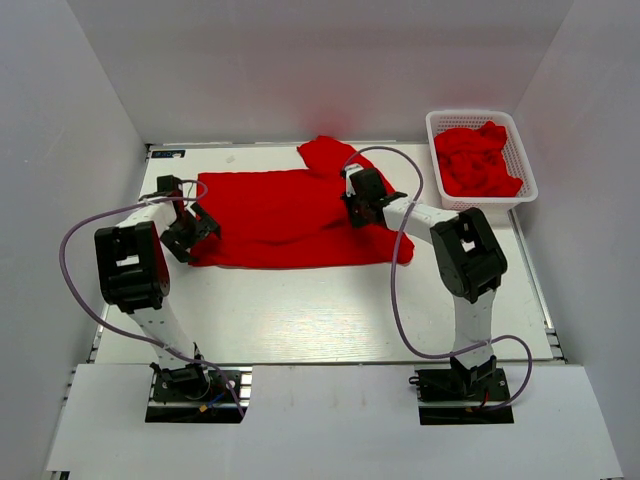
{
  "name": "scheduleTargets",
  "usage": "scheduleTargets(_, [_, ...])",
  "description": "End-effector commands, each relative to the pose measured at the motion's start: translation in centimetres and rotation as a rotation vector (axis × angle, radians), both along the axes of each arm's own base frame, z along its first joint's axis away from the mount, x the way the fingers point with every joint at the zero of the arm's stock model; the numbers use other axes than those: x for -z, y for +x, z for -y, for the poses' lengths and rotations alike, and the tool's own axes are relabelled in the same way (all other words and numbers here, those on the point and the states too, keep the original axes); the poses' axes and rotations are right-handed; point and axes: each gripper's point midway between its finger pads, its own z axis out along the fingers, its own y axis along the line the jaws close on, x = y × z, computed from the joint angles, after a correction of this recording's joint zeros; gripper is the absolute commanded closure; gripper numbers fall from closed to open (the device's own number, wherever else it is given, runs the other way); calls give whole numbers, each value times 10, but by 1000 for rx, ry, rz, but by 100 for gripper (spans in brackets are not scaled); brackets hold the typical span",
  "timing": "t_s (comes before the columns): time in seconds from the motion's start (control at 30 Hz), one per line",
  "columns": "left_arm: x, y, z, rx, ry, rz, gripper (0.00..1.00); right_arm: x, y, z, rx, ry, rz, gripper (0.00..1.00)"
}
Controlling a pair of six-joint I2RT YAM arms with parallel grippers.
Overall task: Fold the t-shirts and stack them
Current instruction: Fold the flattened tshirt in 1/3 of the way
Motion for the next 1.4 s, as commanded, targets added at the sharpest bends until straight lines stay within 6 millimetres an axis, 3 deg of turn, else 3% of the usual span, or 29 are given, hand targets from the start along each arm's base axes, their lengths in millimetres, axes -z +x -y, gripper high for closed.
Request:
scheduleTargets(0.0, [5,1,-2,6,14,-3,0,-18,27,-2,70,5,89,86])
scheduleTargets(0.07, [12,-2,-1,6,12,-16,0,-18,30,-4,70,8,94,100])
scheduleTargets(0.37, [34,-27,1,4,9,-100,0,-41,50,-25,-63,26,200,100])
scheduleTargets(0.43, [34,-27,1,4,9,-100,0,-42,47,-30,-118,20,196,100])
scheduleTargets(0.57, [35,-30,0,2,16,-112,0,-49,33,-20,-119,-3,177,100])
scheduleTargets(0.6, [35,-30,0,2,16,-112,0,-39,24,-15,-123,-14,151,100])
scheduleTargets(0.63, [35,-30,0,2,16,-112,0,-56,21,-13,-117,-4,175,100])
scheduleTargets(0.67, [35,-30,0,2,16,-112,0,-59,20,-9,-103,-3,180,100])
scheduleTargets(0.7, [35,-30,0,2,16,-112,0,-55,13,-5,-98,-5,160,96])
scheduleTargets(0.73, [35,-30,0,2,16,-112,0,-69,10,-6,-90,23,174,71])
scheduleTargets(0.77, [35,-30,0,2,16,-112,0,-71,7,-5,-83,27,170,51])
scheduleTargets(0.8, [35,-30,0,2,16,-112,0,-68,0,-2,-88,33,154,10])
scheduleTargets(1.0, [32,-31,-1,-9,23,-112,0,-60,-18,-5,-122,56,115,10])
scheduleTargets(1.37, [32,-34,-4,-13,40,-124,0,-39,-1,-15,-121,2,115,10])
